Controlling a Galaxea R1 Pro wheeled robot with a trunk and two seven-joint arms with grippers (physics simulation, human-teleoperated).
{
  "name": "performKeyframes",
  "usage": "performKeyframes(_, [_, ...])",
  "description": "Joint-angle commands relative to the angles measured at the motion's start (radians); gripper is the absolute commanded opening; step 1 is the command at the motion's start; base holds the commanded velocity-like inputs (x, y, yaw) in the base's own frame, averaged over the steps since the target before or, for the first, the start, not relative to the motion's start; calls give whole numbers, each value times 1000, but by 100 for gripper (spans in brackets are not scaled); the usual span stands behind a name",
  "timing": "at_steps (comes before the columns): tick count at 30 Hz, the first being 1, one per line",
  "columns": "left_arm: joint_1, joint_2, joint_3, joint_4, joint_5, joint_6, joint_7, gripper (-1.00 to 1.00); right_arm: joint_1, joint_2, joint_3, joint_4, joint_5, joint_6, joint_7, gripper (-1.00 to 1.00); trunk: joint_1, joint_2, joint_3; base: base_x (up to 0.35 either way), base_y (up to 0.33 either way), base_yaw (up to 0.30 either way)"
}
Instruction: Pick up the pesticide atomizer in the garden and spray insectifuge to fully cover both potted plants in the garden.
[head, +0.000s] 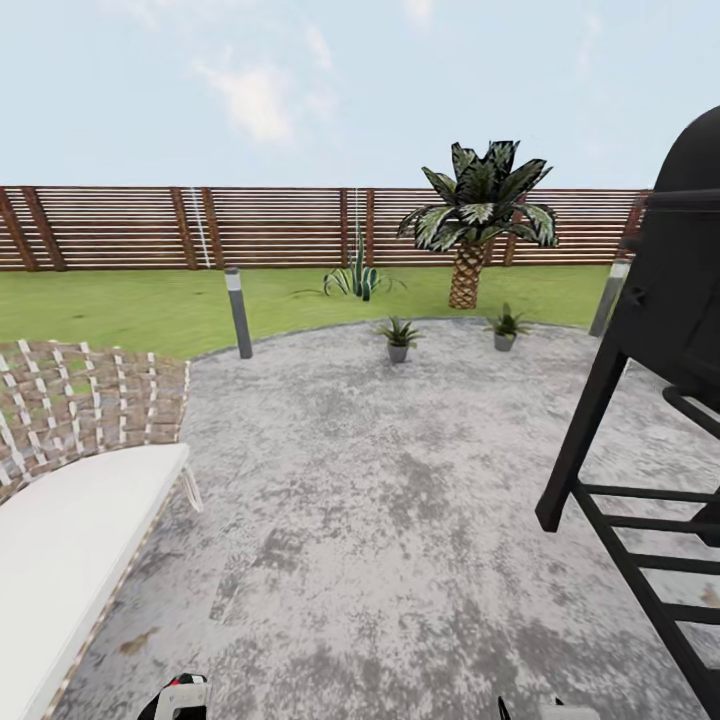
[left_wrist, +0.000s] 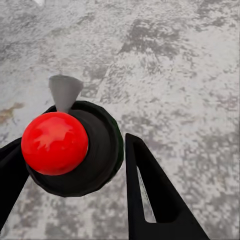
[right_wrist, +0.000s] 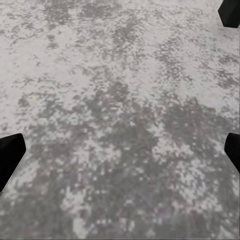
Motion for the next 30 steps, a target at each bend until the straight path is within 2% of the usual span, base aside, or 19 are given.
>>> performKeyframes(1, [-1, 0, 0, 1, 2, -3, 1, -100, -1, 0, -2, 1, 0, -3, 0, 100, 0, 0, -1, 335, 0, 0])
performKeyframes(30, [-1, 0, 0, 1, 2, -3, 1, -100, -1, 0, -2, 1, 0, -2, 0, 100, 0, 0, -1, 335, 0, 0])
